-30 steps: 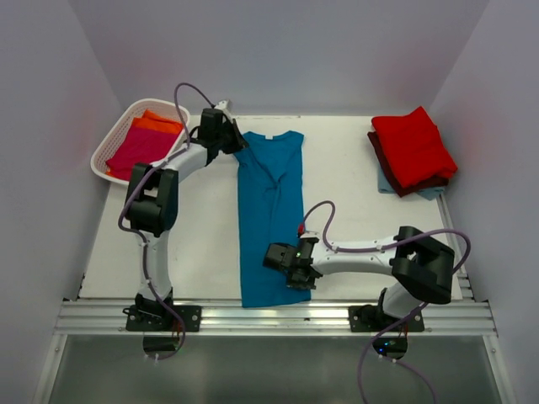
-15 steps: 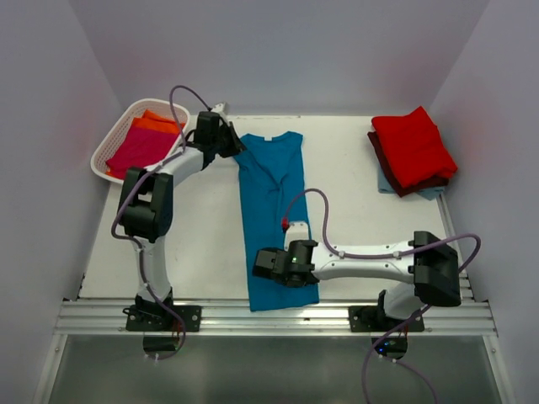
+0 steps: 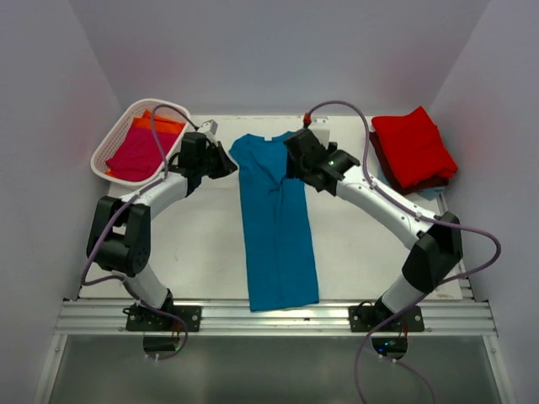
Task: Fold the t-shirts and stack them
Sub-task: Rotate the tshirt 90 degrees
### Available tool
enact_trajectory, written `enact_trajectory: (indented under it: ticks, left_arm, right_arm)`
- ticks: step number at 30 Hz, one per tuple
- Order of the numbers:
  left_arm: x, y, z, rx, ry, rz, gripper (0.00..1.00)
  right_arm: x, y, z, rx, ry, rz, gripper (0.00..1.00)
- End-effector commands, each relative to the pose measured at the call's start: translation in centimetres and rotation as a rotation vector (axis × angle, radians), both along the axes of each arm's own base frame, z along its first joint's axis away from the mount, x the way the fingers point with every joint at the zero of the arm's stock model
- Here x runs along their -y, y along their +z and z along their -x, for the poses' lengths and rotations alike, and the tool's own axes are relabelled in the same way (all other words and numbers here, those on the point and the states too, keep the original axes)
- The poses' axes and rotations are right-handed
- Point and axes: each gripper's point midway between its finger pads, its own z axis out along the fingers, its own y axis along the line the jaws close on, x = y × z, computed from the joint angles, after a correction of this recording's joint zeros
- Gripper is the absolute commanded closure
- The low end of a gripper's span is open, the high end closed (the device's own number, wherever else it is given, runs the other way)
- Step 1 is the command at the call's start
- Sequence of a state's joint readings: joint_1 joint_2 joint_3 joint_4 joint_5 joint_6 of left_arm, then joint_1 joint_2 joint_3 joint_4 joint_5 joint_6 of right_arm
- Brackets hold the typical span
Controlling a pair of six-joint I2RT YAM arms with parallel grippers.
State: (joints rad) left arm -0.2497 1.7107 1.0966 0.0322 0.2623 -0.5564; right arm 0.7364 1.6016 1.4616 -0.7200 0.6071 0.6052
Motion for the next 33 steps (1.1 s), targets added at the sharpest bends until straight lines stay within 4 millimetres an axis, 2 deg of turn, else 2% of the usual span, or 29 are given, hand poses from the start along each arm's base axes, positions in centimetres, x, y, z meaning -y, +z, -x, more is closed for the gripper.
enact_trajectory:
  ticks: [1, 2, 3, 4, 5, 6, 7, 8, 9, 10, 12, 13, 14, 15, 17, 18, 21, 23, 25, 26, 27, 28, 29, 30, 33]
  left_arm:
    - [-0.5, 2.4, 1.4, 0.07, 0.005, 0.031, 0.96]
    - [-0.6, 1.8, 2.3, 0.054, 0.003, 0.03, 0.96]
    - [-0.7, 2.7, 2.9, 0.073, 0.0, 0.037, 0.95]
    - [-0.8, 2.7, 3.4, 0.074, -0.001, 0.035, 0.94]
    - [-1.2, 2.1, 4.2, 0.055, 0.006, 0.024, 0.94]
    - [-1.3, 3.0, 4.7, 0.076, 0.008, 0.025, 0.93]
    - [-1.5, 3.1, 5.1, 0.076, 0.011, 0.024, 0.93]
    - [-1.7, 2.5, 5.9, 0.06, 0.011, 0.02, 0.92]
    - [-1.8, 3.2, 6.4, 0.078, 0.01, 0.022, 0.92]
    - [-2.0, 2.9, 7.1, 0.062, 0.014, 0.017, 0.91]
    - [-2.2, 3.6, 7.8, 0.082, 0.02, 0.026, 0.9]
    - [-2.3, 3.7, 8.1, 0.084, 0.021, 0.025, 0.9]
    - [-2.5, 3.5, 8.4, 0.079, 0.029, 0.019, 0.9]
    - [-2.7, 3.8, 8.6, 0.09, 0.034, 0.018, 0.9]
    - [-2.9, 3.5, 8.8, 0.089, 0.04, 0.013, 0.9]
    - [-3.0, 2.9, 9.2, 0.059, 0.041, 0.0, 0.9]
    - [-2.8, 2.5, 9.7, 0.041, 0.024, 0.003, 0.9]
    - [-2.9, 2.3, 9.9, 0.03, 0.024, 0.0, 0.9]
    - [-3.1, 2.2, 10.1, 0.031, 0.031, -0.004, 0.91]
    - [-3.1, 2.1, 10.2, 0.03, 0.035, -0.005, 0.91]
    - [-3.1, 2.2, 10.2, 0.033, 0.037, -0.002, 0.91]
    - [-3.1, 2.2, 10.3, 0.033, 0.036, -0.001, 0.91]
    - [-3.1, 2.2, 10.3, 0.032, 0.032, 0.001, 0.91]
    - [-3.1, 2.4, 10.3, 0.034, 0.033, 0.003, 0.91]
    - [-3.1, 2.4, 10.3, 0.035, 0.034, 0.0, 0.91]
  right_arm:
    - [-1.9, 1.8, -6.1, 0.056, 0.121, 0.001, 0.24]
    - [-2.9, 2.3, -7.4, 0.059, 0.155, -0.047, 0.26]
    - [-2.1, 1.8, -8.8, 0.043, 0.143, -0.062, 0.27]
    - [-2.4, -0.5, -10.0, -0.008, 0.155, -0.065, 0.28]
    - [-2.8, 0.2, -11.3, 0.005, 0.17, -0.103, 0.31]
    - [-2.7, -0.4, -12.3, -0.018, 0.191, -0.15, 0.33]
    - [-2.9, -2.7, -13.4, -0.063, 0.197, -0.154, 0.35]
    - [-3.2, -2.1, -14.5, -0.052, 0.214, -0.188, 0.38]
    - [-3.2, -2.8, -15.3, -0.079, 0.24, -0.233, 0.39]
    - [-3.5, -5.0, -16.0, -0.124, 0.259, -0.249, 0.41]
    - [-3.2, -5.4, -17.5, -0.138, 0.266, -0.288, 0.44]
    - [-3.9, -5.7, -17.5, -0.16, 0.302, -0.325, 0.45]
    - [-4.0, -7.3, -17.9, -0.189, 0.309, -0.335, 0.45]
    - [-4.2, -6.9, -18.4, -0.179, 0.319, -0.352, 0.45]
    - [-5.0, -7.9, -19.1, -0.188, 0.343, -0.379, 0.46]
    - [-5.1, -8.4, -19.3, -0.194, 0.347, -0.387, 0.45]
    - [-5.9, -9.7, -19.8, -0.236, 0.367, -0.46, 0.48]
    - [-6.3, -10.3, -19.4, -0.27, 0.387, -0.5, 0.5]
    - [-6.8, -9.8, -19.1, -0.26, 0.393, -0.533, 0.51]
    - [-6.7, -11.4, -17.9, -0.304, 0.387, -0.542, 0.52]
    - [-6.8, -10.2, -17.6, -0.283, 0.391, -0.551, 0.52]
    - [-6.7, -10.2, -17.2, -0.284, 0.384, -0.559, 0.52]
    - [-6.2, -11.4, -16.4, -0.302, 0.373, -0.553, 0.52]
    - [-6.0, -10.2, -16.2, -0.28, 0.371, -0.552, 0.52]
    - [-5.1, -10.8, -14.9, -0.291, 0.342, -0.534, 0.52]
